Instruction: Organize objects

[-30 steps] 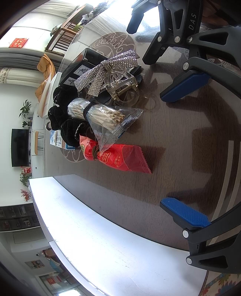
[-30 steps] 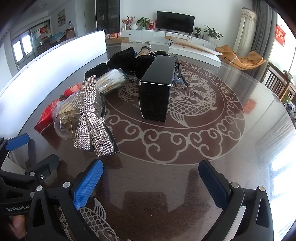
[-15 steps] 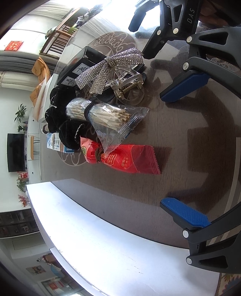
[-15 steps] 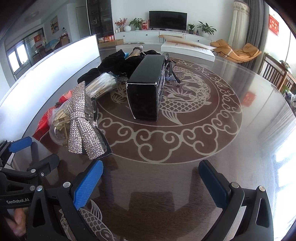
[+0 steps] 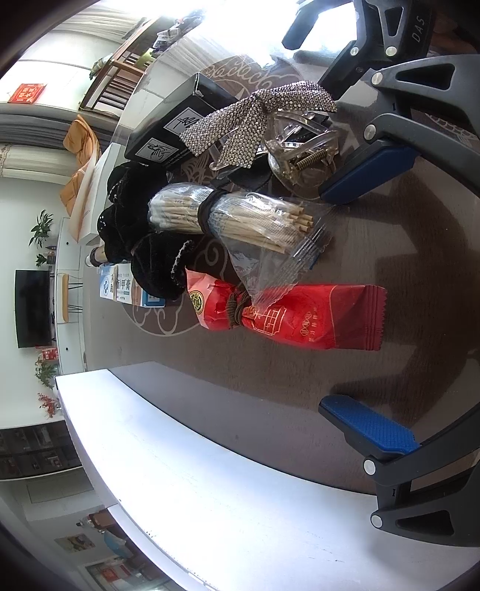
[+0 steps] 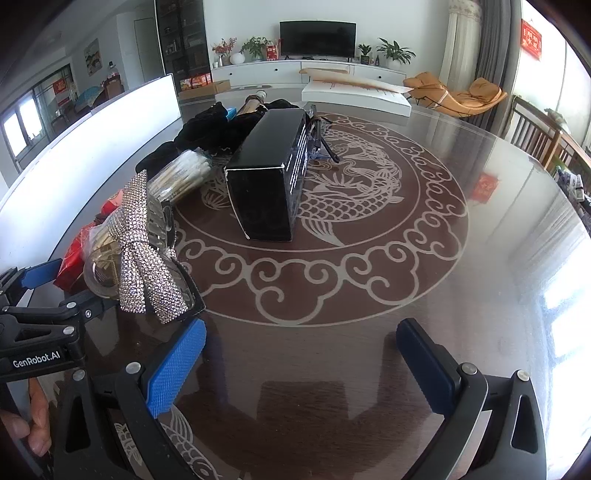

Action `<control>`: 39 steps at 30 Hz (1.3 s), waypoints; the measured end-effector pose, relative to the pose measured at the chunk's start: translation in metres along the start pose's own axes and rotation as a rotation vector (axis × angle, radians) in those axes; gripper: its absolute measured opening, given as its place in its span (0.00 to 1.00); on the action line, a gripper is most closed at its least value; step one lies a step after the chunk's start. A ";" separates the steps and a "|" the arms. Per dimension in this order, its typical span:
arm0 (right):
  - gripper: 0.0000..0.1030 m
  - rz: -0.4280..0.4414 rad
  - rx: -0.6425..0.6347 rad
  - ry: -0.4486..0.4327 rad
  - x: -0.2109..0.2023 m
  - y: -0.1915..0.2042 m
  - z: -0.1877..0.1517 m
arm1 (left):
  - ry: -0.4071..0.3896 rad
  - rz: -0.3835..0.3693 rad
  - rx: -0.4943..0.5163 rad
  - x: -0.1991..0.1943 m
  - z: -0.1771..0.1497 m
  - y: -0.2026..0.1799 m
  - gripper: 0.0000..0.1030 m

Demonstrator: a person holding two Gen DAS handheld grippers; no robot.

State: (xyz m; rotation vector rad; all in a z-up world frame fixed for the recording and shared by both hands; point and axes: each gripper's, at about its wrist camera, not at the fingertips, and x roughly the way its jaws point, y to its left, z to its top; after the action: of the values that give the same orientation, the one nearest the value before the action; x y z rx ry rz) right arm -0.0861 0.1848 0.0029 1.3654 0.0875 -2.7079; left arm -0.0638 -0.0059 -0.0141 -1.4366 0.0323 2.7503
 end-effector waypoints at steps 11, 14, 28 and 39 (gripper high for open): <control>1.00 -0.015 0.006 0.009 0.002 -0.002 0.001 | -0.020 0.001 0.000 0.008 0.010 -0.002 1.00; 1.00 -0.026 0.037 0.003 0.001 -0.007 0.001 | -0.020 0.002 -0.001 0.008 0.010 -0.003 1.00; 1.00 -0.051 0.061 0.010 0.002 -0.010 0.001 | -0.024 -0.015 0.017 0.016 0.021 -0.002 1.00; 1.00 -0.045 0.056 0.015 0.002 -0.010 0.001 | -0.025 -0.027 0.034 0.007 0.008 -0.004 1.00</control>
State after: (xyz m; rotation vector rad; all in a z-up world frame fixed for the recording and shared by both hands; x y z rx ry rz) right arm -0.0898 0.1942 0.0019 1.4162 0.0440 -2.7574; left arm -0.0742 -0.0011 -0.0151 -1.3835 0.0584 2.7323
